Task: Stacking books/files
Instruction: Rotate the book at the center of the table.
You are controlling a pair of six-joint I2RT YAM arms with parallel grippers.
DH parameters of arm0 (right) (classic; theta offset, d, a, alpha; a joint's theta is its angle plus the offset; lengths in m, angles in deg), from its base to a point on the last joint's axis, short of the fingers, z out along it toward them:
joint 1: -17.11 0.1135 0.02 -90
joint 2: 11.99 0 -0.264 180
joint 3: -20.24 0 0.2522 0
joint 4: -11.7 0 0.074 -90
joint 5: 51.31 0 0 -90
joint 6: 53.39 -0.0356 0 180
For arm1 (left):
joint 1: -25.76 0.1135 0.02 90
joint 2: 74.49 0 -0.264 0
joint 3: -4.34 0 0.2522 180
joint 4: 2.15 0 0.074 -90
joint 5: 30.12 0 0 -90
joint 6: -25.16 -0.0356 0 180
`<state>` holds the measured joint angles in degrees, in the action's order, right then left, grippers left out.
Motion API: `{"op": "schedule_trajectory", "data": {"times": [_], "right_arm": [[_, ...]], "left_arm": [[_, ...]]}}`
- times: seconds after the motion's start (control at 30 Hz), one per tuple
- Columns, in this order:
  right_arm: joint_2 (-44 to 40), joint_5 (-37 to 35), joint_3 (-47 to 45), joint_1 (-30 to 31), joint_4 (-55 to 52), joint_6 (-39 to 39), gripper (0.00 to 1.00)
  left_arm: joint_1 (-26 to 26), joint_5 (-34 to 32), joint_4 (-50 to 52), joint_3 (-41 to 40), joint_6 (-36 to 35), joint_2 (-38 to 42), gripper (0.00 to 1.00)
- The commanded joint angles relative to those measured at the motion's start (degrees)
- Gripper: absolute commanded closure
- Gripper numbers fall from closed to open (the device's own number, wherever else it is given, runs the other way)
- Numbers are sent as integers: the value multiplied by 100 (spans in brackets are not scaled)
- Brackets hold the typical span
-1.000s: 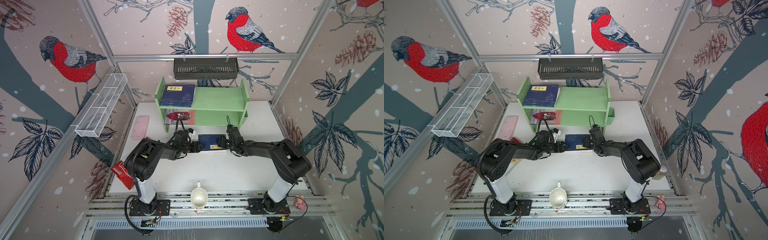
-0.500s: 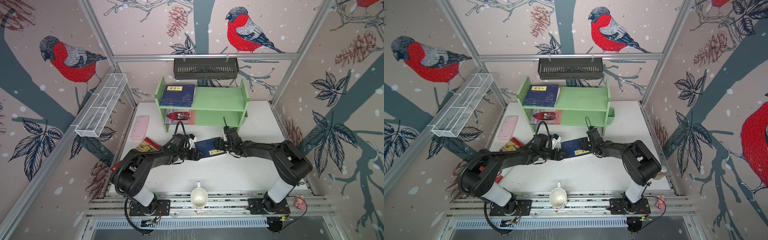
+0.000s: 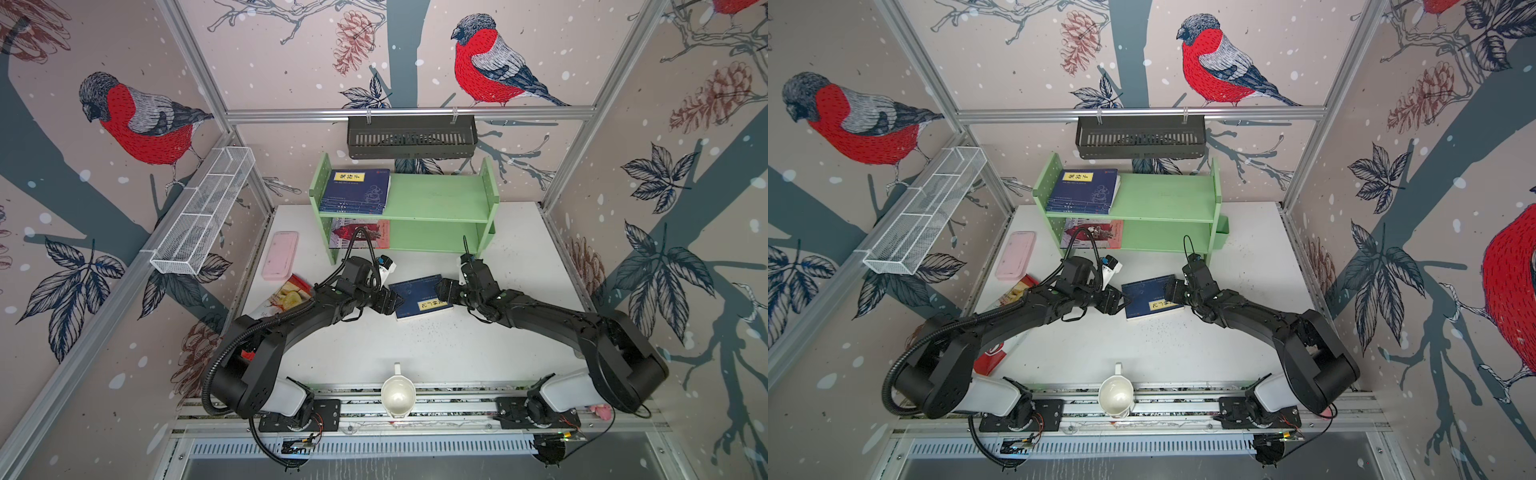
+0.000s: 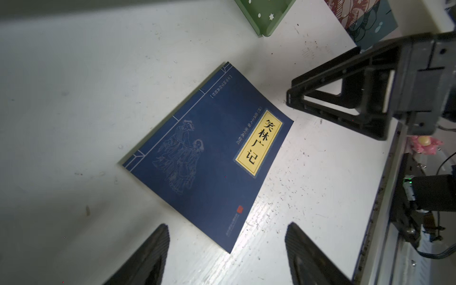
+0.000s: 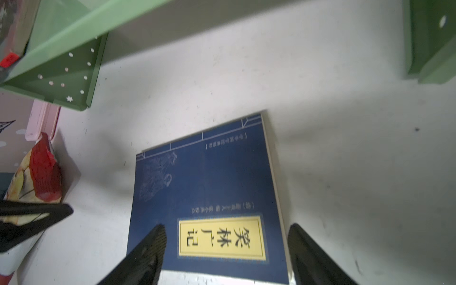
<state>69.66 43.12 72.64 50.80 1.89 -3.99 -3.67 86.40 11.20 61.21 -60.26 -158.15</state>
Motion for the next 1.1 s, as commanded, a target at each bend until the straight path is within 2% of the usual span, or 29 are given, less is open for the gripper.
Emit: {"op": "schedule_trajectory", "data": {"times": [0.0,0.3,0.63,1.07], "right_arm": [[-265,99,-108,49,-410,-393,21],[-545,725,-580,286,-408,-1118,19],[-577,986,-1098,328,396,-1684,18],[-311,1035,-1200,313,855,-1845,17]], "left_arm": [[-36,-201,-93,91,-740,-138,25],[-157,-531,-705,322,-1410,-658,24],[-273,-894,-1257,417,-1519,-1136,24],[-300,-998,-1388,729,-1469,-1696,23]]}}
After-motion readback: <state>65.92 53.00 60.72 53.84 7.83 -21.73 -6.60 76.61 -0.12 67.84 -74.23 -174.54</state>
